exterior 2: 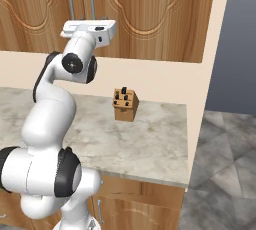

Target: Pick the soap dispenser and dish brush from the cabinet and place them on the counter.

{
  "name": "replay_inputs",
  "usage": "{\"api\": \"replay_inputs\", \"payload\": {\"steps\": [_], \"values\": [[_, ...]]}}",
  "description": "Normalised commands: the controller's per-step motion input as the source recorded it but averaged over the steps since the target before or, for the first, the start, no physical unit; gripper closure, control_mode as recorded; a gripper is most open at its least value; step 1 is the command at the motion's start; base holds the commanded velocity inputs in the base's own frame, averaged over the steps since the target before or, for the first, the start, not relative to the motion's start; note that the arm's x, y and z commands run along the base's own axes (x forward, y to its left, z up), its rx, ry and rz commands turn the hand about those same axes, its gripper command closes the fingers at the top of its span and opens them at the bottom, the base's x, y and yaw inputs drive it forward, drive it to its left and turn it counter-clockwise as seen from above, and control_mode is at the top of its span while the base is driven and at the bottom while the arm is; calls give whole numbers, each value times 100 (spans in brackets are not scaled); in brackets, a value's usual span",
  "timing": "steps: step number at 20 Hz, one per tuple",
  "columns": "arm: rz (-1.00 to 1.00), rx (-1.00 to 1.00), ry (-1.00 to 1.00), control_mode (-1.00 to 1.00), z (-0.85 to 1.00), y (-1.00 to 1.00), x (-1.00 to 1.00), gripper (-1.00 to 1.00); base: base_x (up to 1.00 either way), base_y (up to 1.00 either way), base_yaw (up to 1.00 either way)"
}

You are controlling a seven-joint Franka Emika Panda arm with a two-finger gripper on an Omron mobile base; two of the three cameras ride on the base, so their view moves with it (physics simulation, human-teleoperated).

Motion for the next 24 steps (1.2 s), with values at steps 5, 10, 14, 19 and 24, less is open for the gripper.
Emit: {"api": "replay_inputs", "payload": {"steps": [5, 10, 14, 19, 24], "values": [[0, 0, 0, -100, 0, 0, 25, -100, 0, 0, 0], [0, 0, 0, -100, -1, 0, 25, -100, 0, 0, 0], [0, 0, 0, -100, -1, 2, 26, -100, 0, 0, 0], [0, 0, 0, -100, -2, 5, 26, 100, 0, 0, 0], [0, 0, 0, -100, -5, 12, 24, 100, 0, 0, 0]]}}
